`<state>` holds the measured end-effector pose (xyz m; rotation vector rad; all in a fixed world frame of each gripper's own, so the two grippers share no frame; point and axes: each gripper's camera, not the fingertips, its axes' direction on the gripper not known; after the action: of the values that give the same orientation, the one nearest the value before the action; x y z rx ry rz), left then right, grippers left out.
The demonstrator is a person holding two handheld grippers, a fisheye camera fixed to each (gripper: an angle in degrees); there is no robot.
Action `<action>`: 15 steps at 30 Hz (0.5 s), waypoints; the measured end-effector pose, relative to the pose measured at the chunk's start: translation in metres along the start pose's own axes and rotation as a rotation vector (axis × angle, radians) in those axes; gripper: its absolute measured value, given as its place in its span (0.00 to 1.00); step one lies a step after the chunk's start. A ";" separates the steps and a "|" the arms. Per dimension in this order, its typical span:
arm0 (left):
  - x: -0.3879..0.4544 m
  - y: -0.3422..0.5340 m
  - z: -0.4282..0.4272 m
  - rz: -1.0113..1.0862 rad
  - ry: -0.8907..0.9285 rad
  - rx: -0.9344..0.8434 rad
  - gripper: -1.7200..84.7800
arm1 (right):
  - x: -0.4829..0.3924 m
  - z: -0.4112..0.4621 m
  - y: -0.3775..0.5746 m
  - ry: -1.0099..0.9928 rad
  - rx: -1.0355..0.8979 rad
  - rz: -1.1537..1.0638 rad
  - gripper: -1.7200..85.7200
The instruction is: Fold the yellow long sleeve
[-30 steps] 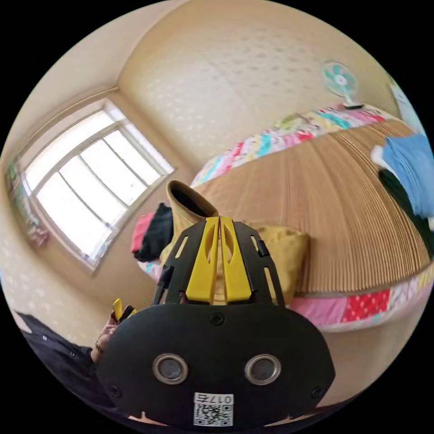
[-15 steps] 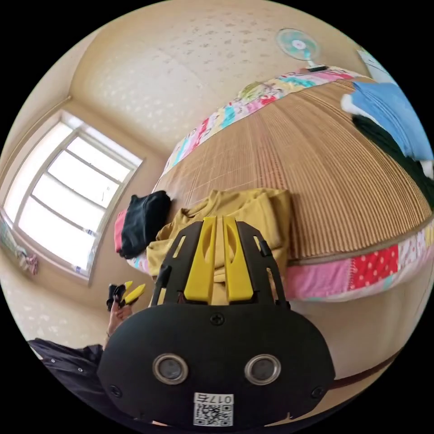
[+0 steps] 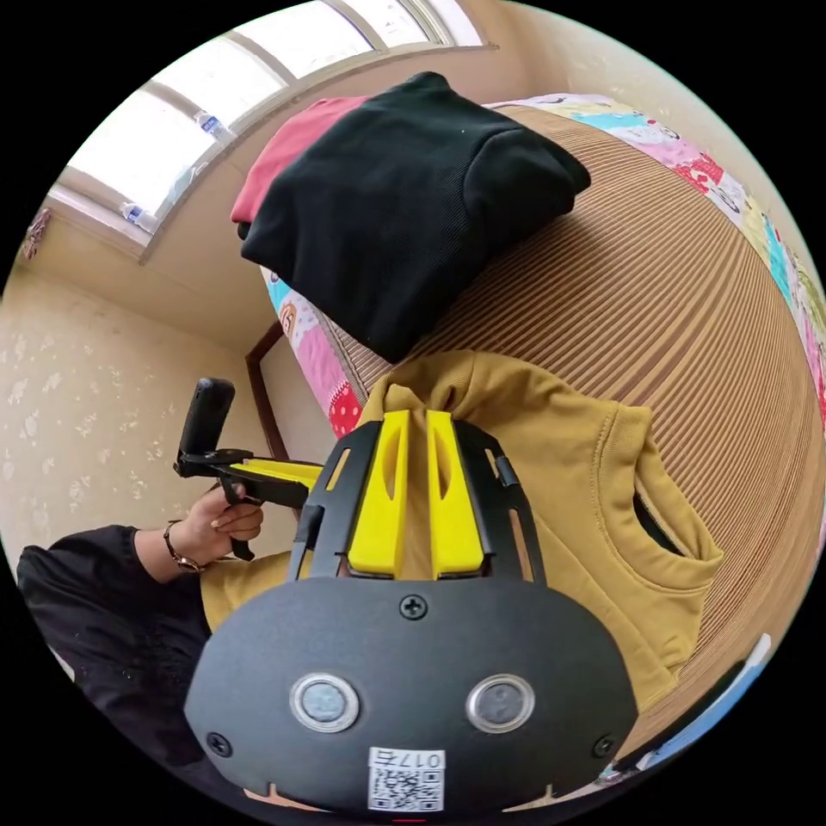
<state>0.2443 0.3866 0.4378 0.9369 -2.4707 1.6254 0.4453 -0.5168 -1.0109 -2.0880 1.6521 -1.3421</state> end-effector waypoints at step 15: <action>-0.028 0.011 -0.047 -0.057 0.085 0.195 0.03 | 0.015 -0.009 -0.022 0.064 0.204 0.240 0.05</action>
<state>0.2485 0.4423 0.4398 0.9272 -2.2418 1.8723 0.4542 -0.5178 -0.9847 -1.6919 1.6500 -1.4418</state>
